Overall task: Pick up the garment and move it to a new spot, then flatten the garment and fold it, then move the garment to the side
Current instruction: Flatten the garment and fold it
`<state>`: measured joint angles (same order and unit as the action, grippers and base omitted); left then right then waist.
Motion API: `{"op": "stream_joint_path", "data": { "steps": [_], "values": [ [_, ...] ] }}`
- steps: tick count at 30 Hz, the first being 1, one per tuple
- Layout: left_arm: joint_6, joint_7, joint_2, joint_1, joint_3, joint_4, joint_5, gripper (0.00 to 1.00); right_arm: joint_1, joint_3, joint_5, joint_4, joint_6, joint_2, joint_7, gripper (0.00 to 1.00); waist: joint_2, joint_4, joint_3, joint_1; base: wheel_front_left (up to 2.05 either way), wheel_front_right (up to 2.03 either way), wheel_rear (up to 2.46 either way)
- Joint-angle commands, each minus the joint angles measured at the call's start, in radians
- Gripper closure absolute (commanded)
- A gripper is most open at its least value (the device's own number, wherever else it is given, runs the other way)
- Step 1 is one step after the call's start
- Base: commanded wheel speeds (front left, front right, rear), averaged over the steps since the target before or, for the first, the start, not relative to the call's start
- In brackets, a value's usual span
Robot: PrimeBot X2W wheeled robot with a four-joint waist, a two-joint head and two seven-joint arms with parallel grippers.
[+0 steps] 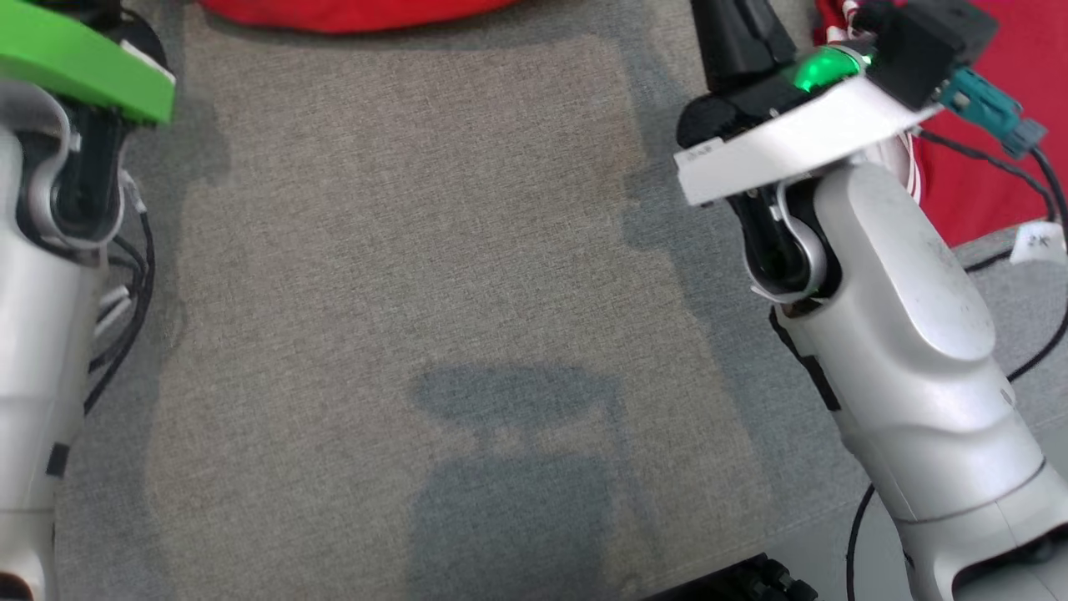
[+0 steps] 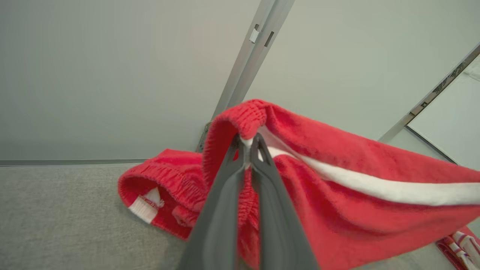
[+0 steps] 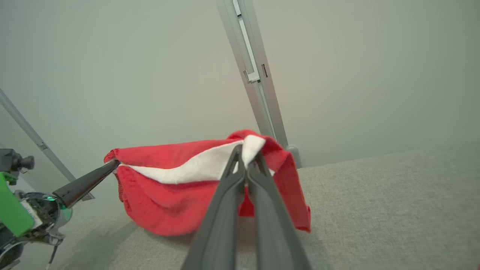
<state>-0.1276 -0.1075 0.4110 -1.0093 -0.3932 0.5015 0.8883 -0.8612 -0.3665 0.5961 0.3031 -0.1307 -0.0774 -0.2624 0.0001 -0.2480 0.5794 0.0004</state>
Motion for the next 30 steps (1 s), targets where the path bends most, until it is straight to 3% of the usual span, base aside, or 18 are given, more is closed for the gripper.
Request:
{"op": "stream_joint_path", "data": {
  "steps": [1,6,13,19,30],
  "values": [
    [-0.003,-0.013,0.027,0.038,-0.008,-0.037,0.024,1.0,0.039,0.019,-0.02,-0.035,0.0,-0.011,-0.003,1.0,-0.0001,0.023,-0.011,-0.0004,0.0,0.0,0.0],
    [-0.003,-0.059,0.073,0.186,-0.058,-0.168,0.062,1.0,0.212,0.099,-0.067,-0.155,0.0,-0.037,-0.003,1.0,-0.0001,0.059,-0.058,-0.0004,0.0,0.0,0.0],
    [0.009,-0.102,0.088,0.414,-0.084,-0.295,0.083,1.0,0.46,0.167,-0.107,-0.275,0.0,-0.033,-0.003,1.0,-0.0001,0.087,-0.14,-0.0004,0.0,0.0,0.0],
    [0.063,-0.145,0.055,0.63,-0.084,-0.367,0.063,1.0,0.644,0.202,-0.123,-0.335,0.0,-0.031,-0.003,1.0,-0.0001,0.103,-0.238,-0.0004,0.0,0.0,0.0],
    [0.125,-0.159,-0.057,0.973,0.058,-0.551,-0.035,1.0,0.882,0.219,-0.136,-0.422,0.001,-0.088,-0.003,1.0,-0.0001,0.116,-0.412,-0.0004,0.0,0.0,0.0]
  ]
}}
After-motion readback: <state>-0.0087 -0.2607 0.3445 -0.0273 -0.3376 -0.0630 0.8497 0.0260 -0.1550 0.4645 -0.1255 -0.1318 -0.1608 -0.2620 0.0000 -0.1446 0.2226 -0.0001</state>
